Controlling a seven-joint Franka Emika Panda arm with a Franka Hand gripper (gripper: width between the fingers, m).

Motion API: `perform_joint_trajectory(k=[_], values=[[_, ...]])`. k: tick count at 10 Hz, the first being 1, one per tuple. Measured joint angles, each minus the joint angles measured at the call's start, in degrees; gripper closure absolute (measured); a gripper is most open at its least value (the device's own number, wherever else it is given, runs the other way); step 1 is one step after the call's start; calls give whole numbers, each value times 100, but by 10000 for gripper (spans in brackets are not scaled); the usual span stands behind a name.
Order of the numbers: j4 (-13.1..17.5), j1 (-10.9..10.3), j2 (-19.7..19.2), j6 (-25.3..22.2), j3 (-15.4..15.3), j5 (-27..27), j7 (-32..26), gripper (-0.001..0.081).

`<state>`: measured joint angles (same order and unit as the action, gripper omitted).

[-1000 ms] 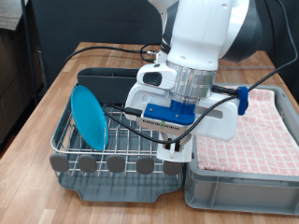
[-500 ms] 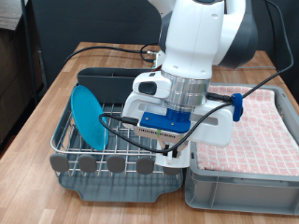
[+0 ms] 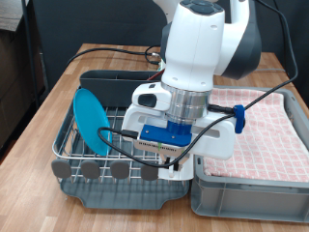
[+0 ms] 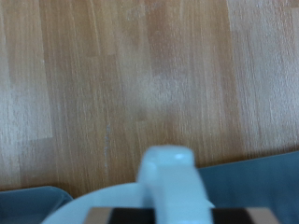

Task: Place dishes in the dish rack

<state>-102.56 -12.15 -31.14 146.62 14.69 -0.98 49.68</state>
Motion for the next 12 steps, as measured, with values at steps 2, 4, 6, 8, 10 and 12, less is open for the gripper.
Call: perform_joint_trajectory(k=[2,4,6,8,10,12], values=[[95,10,-34,-142,11,2,-93,570],[361,110,-41,-724,-91,-45,-421,407],[823,318,-55,-1698,-304,-273,-931,223],[1355,404,-90,-2694,-379,-348,-1134,22],[1810,412,-140,-3372,-379,-354,-1140,22],[2080,405,-136,-3671,-357,-329,-1107,7]])
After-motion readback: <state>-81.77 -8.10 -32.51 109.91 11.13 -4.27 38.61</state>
